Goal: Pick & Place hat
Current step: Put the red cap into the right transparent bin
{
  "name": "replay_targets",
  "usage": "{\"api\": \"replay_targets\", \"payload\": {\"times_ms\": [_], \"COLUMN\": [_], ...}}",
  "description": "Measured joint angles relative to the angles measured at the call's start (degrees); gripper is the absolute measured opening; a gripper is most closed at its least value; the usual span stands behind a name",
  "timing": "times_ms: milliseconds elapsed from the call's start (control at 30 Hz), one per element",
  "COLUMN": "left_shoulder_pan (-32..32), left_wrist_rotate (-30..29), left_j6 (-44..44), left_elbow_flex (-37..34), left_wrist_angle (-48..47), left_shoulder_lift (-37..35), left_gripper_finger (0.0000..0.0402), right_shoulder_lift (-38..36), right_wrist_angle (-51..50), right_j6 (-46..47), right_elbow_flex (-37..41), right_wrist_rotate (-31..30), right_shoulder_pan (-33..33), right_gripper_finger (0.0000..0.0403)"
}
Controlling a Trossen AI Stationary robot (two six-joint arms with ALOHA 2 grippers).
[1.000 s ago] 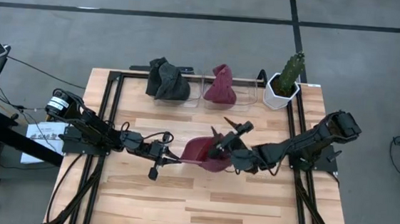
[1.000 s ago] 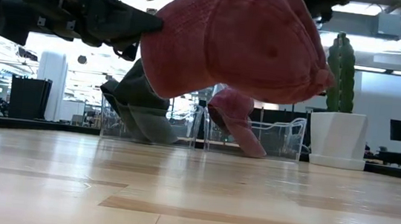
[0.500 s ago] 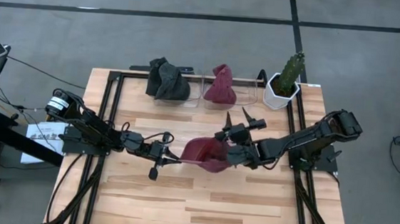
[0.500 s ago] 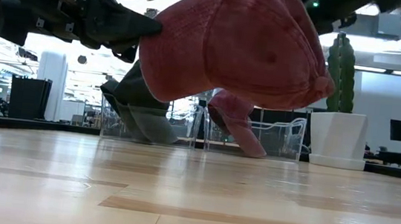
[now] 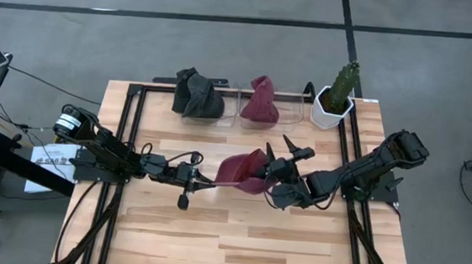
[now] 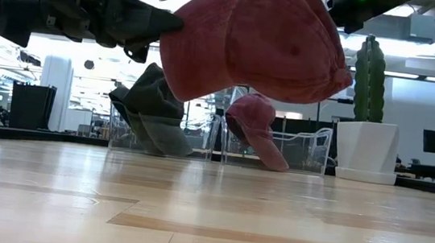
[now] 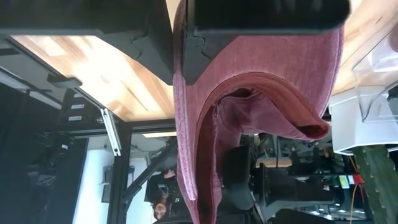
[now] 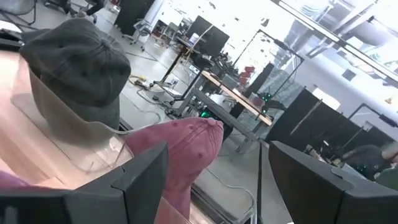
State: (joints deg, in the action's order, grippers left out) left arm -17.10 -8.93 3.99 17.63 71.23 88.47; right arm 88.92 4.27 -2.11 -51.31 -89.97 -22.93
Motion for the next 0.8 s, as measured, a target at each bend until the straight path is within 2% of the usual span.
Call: {"api": "replay_targets", "payload": {"times_ms": [133, 367, 633, 800], "left_shoulder_pan": [0.0, 0.0, 0.0, 0.0], "left_wrist_rotate": [0.0, 2.1, 4.9, 5.2], "left_j6": [0.0, -0.4, -0.5, -0.2], "left_elbow_flex": [0.0, 0.0, 0.3, 0.3], "left_wrist_angle": [0.8, 3.3, 5.0, 4.0], "left_shoulder_lift": [0.0, 0.0, 0.0, 0.0], "left_gripper_finger": [0.0014, 0.0014, 0.0014, 0.0014], "right_shoulder_lift": [0.0, 0.0, 0.0, 0.0], "right_wrist_angle": [0.0, 0.1, 1.3, 1.3], "right_j6": [2.3, 2.8, 3.8, 3.8], "right_elbow_flex": [0.0, 0.0, 0.0, 0.0], "right_wrist_rotate": [3.5, 25.1, 39.5, 52.8], "right_shoulder_pan": [-0.3, 0.6, 1.4, 1.4], "right_gripper_finger": [0.0270, 0.0270, 0.0270, 0.0270]}}
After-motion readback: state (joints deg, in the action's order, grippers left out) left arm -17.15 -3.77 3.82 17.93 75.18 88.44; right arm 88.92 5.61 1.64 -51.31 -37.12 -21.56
